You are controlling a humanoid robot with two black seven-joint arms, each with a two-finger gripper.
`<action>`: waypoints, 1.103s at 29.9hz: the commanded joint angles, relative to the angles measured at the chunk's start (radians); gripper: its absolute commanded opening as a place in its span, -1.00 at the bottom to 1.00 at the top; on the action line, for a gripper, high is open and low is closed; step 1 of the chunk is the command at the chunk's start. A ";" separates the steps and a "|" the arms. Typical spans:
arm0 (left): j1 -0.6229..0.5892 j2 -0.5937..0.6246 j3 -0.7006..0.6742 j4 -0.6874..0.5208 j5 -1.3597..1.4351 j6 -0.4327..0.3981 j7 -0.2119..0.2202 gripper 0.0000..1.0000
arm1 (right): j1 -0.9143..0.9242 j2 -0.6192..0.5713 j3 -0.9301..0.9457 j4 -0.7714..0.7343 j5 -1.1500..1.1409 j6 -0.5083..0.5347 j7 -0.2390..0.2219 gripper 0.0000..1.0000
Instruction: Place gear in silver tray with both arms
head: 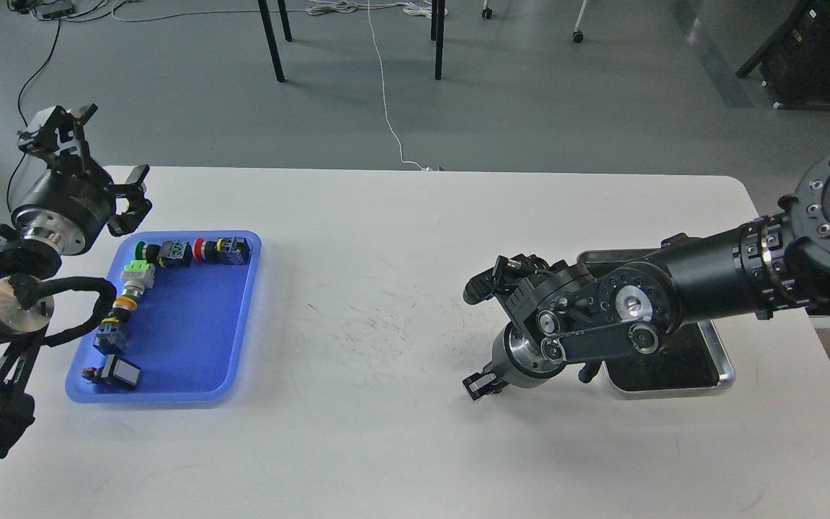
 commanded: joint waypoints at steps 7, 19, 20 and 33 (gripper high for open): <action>-0.003 0.008 -0.001 0.000 0.000 0.000 0.000 0.95 | 0.062 -0.101 0.100 0.003 -0.001 0.000 0.014 -0.96; -0.005 -0.001 0.002 0.000 0.000 0.002 -0.001 0.95 | 0.012 -0.661 0.248 0.120 -0.074 0.035 0.042 -0.97; -0.006 -0.002 0.003 0.000 0.001 0.002 -0.001 0.95 | -0.028 -0.687 0.251 0.114 -0.119 0.032 0.045 -0.97; -0.009 -0.007 0.008 0.000 0.029 0.002 -0.001 0.95 | -0.352 -0.727 0.384 0.029 -0.249 -0.045 0.048 -0.96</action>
